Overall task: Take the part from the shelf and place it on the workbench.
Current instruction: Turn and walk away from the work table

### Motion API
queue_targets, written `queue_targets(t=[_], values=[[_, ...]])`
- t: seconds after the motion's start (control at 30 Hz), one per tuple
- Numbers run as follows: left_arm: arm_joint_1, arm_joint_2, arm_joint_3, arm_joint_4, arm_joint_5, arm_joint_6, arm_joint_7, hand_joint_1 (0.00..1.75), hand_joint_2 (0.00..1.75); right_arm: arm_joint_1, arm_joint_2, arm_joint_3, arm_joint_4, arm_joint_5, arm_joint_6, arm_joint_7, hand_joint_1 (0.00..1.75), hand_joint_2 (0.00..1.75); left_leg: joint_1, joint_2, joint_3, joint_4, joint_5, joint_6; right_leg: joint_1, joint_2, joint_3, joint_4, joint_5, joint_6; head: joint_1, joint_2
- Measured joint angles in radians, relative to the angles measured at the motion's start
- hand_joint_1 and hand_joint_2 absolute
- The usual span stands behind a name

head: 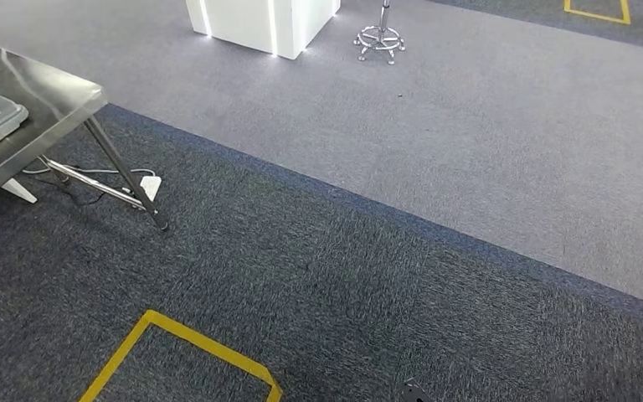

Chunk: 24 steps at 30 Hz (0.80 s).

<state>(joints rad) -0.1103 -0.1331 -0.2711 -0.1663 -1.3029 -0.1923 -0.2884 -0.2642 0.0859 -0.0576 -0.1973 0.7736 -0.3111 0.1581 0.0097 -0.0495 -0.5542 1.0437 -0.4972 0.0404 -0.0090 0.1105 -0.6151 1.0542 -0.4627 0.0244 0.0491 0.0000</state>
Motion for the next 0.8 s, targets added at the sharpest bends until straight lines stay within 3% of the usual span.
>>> queue_targets(t=[0.03,0.1,0.13,0.2,0.33,0.37,0.4,0.47,0.53,0.6,0.67,0.7,0.73,0.77,0.8], values=[[0.002,-0.001,0.002,0.000,0.001,0.002,0.001,0.00,1.75,0.000,-0.001,0.000,0.000,0.000,0.000,0.000,0.00,0.00,0.001,0.013,0.004,-0.008,0.003,0.007,0.002,-0.029,-0.011,0.022,-0.014,0.004,0.001,0.000],[0.007,-0.002,0.009,0.000,0.005,0.006,0.003,0.00,1.75,-0.002,0.000,0.000,0.000,0.001,-0.001,-0.002,0.00,0.00,0.000,0.041,0.010,-0.016,0.004,0.015,0.003,-0.089,-0.063,0.126,-0.065,0.011,0.003,0.000],[0.009,-0.001,0.013,0.000,0.008,0.007,0.004,0.00,1.75,-0.003,0.000,0.000,0.000,0.001,-0.001,-0.003,0.00,0.00,-0.001,0.055,0.011,-0.016,0.003,0.016,0.000,-0.100,-0.097,0.191,-0.090,0.014,0.003,0.000],[0.012,-0.001,0.020,0.000,0.012,0.007,0.005,0.00,1.75,-0.002,0.000,0.000,0.000,0.002,-0.001,-0.003,0.00,0.00,-0.002,0.074,0.012,-0.016,-0.001,0.017,-0.004,-0.104,-0.142,0.271,-0.112,0.018,0.003,0.000],[0.013,-0.001,0.022,0.000,0.014,0.008,0.006,0.00,1.75,-0.001,0.000,0.000,0.000,0.002,-0.001,-0.003,0.00,0.00,-0.002,0.081,0.014,-0.016,-0.003,0.017,-0.005,-0.105,-0.150,0.283,-0.109,0.019,0.003,0.000],[0.014,-0.001,0.023,0.000,0.016,0.009,0.007,0.00,1.75,0.001,0.000,0.000,0.000,0.002,-0.001,-0.003,0.00,0.00,-0.002,0.088,0.017,-0.016,-0.005,0.015,-0.005,-0.107,-0.135,0.250,-0.085,0.018,0.003,0.000],[0.015,-0.001,0.026,0.000,0.019,0.010,0.010,0.00,1.75,0.001,0.000,0.000,0.000,0.003,-0.001,-0.003,0.00,0.00,-0.002,0.098,0.024,-0.016,-0.010,0.013,-0.004,-0.119,-0.102,0.183,-0.045,0.015,0.003,0.000],[0.022,0.000,0.039,0.000,0.034,0.020,0.019,0.00,1.75,0.001,0.000,0.000,0.000,0.003,-0.003,-0.003,0.00,0.00,-0.006,0.135,0.043,-0.020,-0.026,-0.002,0.010,-0.150,-0.032,0.035,0.020,-0.005,0.003,0.000],[0.025,0.000,0.053,0.000,0.048,0.030,0.027,0.00,1.75,0.000,0.000,0.000,0.000,0.004,-0.006,-0.003,0.00,0.00,-0.010,0.154,0.061,-0.022,-0.042,-0.019,0.018,-0.154,-0.003,-0.022,0.026,-0.027,0.003,0.000],[0.026,0.002,0.063,0.000,0.057,0.035,0.031,0.00,1.75,-0.001,0.001,0.000,0.000,0.004,-0.010,-0.003,0.00,0.00,-0.010,0.115,0.046,0.026,-0.074,-0.028,0.010,-0.133,0.012,-0.037,0.029,-0.039,0.002,0.000],[0.028,0.003,0.073,0.000,0.067,0.040,0.032,0.00,1.75,-0.004,0.002,0.000,0.000,0.005,-0.013,-0.003,0.00,0.00,-0.008,0.068,-0.020,0.153,-0.130,-0.032,0.008,-0.110,0.018,-0.041,0.029,-0.047,0.001,0.000],[0.029,0.003,0.078,0.000,0.071,0.042,0.033,0.00,1.75,-0.005,0.002,0.000,0.000,0.006,-0.014,-0.003,0.00,0.00,-0.008,0.060,-0.057,0.216,-0.149,-0.034,0.008,-0.098,0.018,-0.040,0.028,-0.049,0.001,0.000],[0.029,0.003,0.082,0.000,0.074,0.043,0.033,0.00,1.75,-0.005,0.002,0.000,0.000,0.006,-0.013,-0.003,0.00,0.00,-0.008,0.057,-0.083,0.256,-0.151,-0.035,0.009,-0.083,0.019,-0.039,0.027,-0.050,0.001,0.000],[0.029,0.003,0.087,0.000,0.077,0.044,0.035,0.00,1.75,-0.004,0.002,0.000,0.000,0.006,-0.013,-0.003,0.00,0.00,-0.007,0.056,-0.092,0.256,-0.131,-0.035,0.009,-0.069,0.020,-0.037,0.026,-0.050,0.001,0.000],[0.029,0.003,0.091,0.000,0.080,0.045,0.036,0.00,1.75,-0.003,0.002,0.000,0.000,0.007,-0.013,-0.003,0.00,0.00,-0.007,0.052,-0.082,0.217,-0.093,-0.034,0.008,-0.053,0.021,-0.034,0.025,-0.049,0.001,0.000]])
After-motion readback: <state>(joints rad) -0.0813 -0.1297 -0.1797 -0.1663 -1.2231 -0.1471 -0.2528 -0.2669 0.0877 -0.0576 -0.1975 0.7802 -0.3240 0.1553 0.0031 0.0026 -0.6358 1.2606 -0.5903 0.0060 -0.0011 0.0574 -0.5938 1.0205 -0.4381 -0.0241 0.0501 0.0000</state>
